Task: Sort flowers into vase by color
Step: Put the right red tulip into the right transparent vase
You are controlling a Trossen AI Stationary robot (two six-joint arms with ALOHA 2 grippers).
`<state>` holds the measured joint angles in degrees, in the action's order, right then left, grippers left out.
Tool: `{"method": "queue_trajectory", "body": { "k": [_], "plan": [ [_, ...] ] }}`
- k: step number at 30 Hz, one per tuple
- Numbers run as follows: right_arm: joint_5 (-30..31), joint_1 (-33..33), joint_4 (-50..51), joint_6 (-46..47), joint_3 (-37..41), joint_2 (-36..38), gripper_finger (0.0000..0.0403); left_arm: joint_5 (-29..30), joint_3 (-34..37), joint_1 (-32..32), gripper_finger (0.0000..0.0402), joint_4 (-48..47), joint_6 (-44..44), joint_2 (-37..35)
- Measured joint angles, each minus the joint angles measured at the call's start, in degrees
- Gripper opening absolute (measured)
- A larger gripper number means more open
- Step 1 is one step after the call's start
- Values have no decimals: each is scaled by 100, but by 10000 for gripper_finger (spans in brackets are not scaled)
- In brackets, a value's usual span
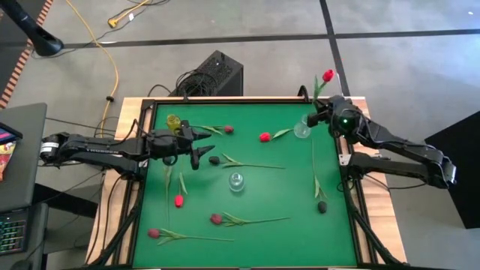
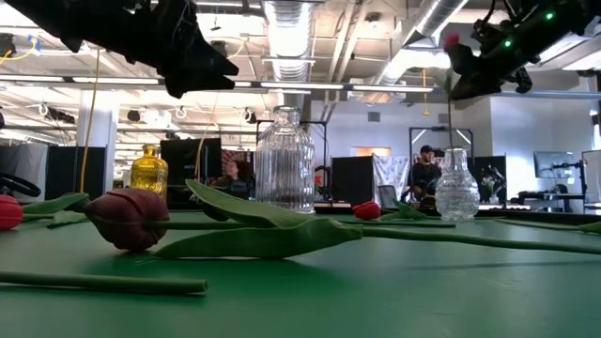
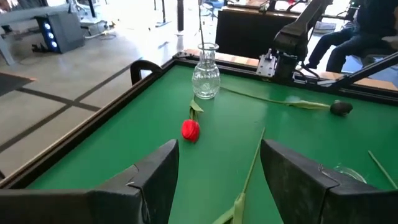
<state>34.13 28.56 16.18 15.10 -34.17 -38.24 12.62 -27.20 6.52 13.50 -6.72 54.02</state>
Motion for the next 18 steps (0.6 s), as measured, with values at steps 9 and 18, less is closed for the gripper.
{"method": "queue_trajectory", "body": {
  "k": [9,18],
  "plan": [
    [-561,0,878,0,-50,-3,155,-7,0,0,215,-35,-22,0],
    [-1609,0,2332,-16,-863,0,215,-4,0,0,215,-35,-22,0]
  ]
}}
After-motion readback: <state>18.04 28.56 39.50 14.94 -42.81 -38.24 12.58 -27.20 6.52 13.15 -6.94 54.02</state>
